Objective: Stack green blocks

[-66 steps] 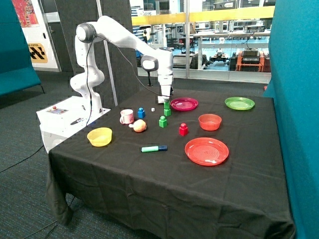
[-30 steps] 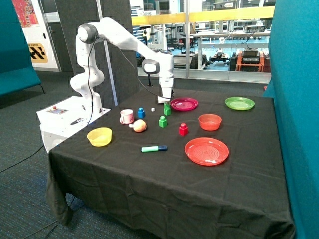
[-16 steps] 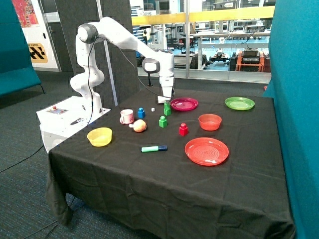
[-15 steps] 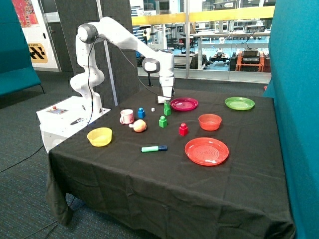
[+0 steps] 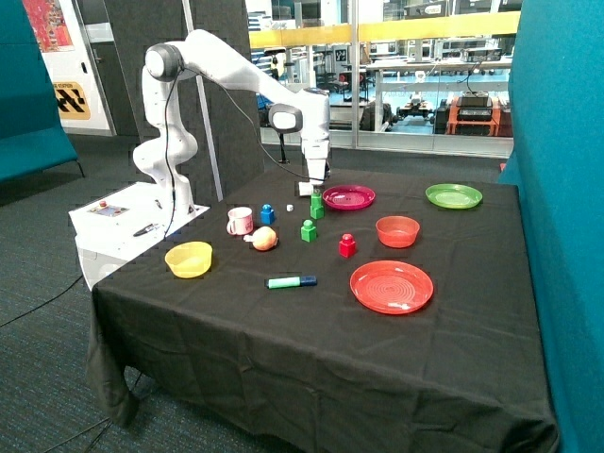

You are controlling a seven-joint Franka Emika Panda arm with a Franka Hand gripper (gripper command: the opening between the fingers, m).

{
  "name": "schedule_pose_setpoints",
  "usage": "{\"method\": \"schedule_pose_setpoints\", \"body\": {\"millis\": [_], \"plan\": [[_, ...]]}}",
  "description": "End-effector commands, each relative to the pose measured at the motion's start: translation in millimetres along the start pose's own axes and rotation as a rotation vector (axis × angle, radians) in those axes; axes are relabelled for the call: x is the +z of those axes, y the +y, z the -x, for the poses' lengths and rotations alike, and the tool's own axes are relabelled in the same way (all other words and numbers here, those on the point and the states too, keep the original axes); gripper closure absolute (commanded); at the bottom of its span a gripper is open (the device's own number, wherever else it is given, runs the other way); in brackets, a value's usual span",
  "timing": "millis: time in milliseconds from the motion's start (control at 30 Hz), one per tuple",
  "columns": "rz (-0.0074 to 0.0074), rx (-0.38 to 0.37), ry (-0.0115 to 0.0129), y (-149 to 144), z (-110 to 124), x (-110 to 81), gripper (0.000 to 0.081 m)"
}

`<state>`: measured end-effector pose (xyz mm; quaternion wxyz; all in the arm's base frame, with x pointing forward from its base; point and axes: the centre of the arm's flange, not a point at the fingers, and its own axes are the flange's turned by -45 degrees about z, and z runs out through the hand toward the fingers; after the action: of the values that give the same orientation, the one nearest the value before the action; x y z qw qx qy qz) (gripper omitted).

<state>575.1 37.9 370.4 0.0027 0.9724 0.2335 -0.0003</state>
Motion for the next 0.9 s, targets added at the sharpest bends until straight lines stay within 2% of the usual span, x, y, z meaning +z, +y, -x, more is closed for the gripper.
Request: {"method": "schedule_pose_setpoints", "body": {"millis": [0,100,200,300,433,467,500,833,867], "plan": [[-0.0050,0.012,0.0018,10.3,4.8,-20.5,0.0004],[-0.0050,0.022,0.0018,17.0,7.2,-29.9,0.0029],[-0.0051,0.039,0.0017,26.8,11.8,-38.3,0.0145],[-0.0051,0.058,0.0017,36.0,16.7,-41.3,0.0150],[-0.0051,0.089,0.0016,49.4,23.6,-40.7,0.0192],[-0.0051,0.095,0.0016,52.2,25.1,-40.3,0.0249],[-0.0051,0.117,0.0016,54.4,26.3,-39.6,0.0245],[-0.0052,0.164,0.0014,82.2,45.7,-31.0,0.0335],[-0.0052,0.168,0.0014,84.1,47.6,-29.5,0.0371]]}}
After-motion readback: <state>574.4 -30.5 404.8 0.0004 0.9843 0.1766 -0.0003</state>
